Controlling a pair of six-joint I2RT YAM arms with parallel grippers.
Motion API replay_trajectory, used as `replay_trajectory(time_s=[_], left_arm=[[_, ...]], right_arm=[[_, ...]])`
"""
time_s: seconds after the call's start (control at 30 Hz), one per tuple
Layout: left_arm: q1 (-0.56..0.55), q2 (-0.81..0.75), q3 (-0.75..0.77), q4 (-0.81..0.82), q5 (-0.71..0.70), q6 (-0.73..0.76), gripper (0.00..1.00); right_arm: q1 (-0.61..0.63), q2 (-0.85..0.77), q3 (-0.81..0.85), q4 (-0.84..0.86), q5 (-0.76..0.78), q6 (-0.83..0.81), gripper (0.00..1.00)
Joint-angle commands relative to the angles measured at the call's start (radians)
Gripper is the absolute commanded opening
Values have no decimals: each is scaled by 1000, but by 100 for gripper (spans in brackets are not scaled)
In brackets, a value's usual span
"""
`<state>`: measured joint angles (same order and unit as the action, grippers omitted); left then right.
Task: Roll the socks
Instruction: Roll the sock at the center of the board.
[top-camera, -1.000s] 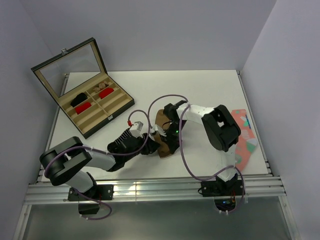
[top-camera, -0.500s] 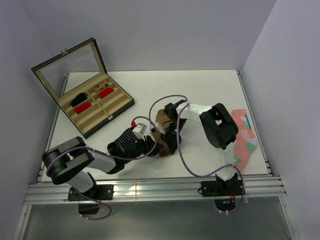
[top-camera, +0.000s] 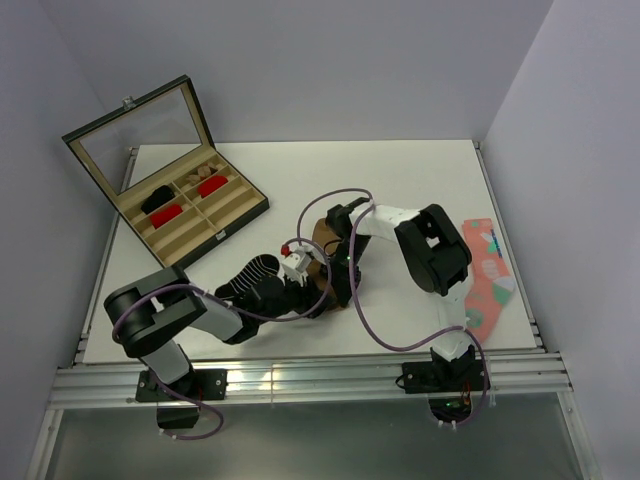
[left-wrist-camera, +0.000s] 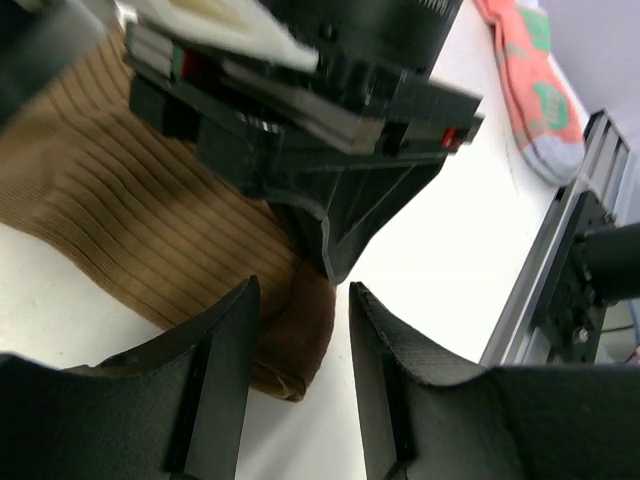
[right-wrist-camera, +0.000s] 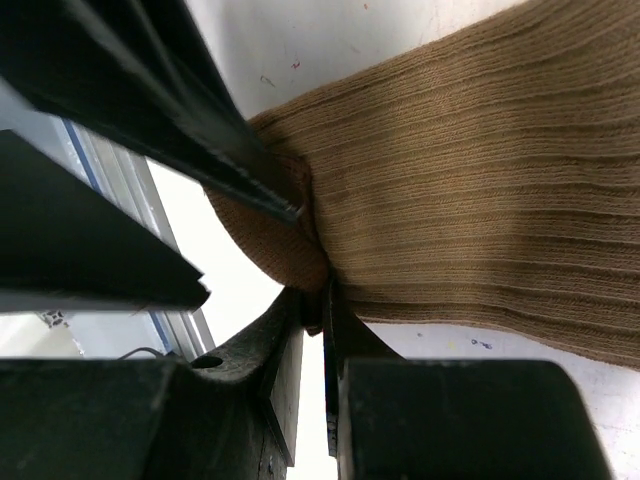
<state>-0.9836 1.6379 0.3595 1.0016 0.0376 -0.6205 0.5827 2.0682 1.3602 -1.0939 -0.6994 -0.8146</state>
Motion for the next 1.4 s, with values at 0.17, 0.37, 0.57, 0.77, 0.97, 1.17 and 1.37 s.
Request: replay_trajectory(time_s=[0.17, 0.37, 0.57, 0.77, 0.97, 1.17, 1.37], left_arm=[[-6, 37, 19, 25, 64, 30, 47], [-6, 49, 15, 20, 94, 25, 46], [-6, 63, 7, 23, 99, 21, 46], [-6, 79, 2, 22, 85, 8, 45], [-6, 103, 12, 17, 88, -19, 33], [-6, 134, 24, 0, 91, -65, 14], [-6, 128, 58, -124, 88, -152, 0]], right_arm=[[-9, 30, 33, 40, 44, 12, 11], [-12, 40, 36, 49, 46, 29, 11], [-17, 44, 43, 48, 43, 45, 11], [-18, 49, 45, 55, 41, 55, 11], [-18, 41, 37, 68, 28, 69, 11], [-20, 21, 11, 101, 28, 91, 12], [-29, -37, -38, 163, 28, 130, 32]])
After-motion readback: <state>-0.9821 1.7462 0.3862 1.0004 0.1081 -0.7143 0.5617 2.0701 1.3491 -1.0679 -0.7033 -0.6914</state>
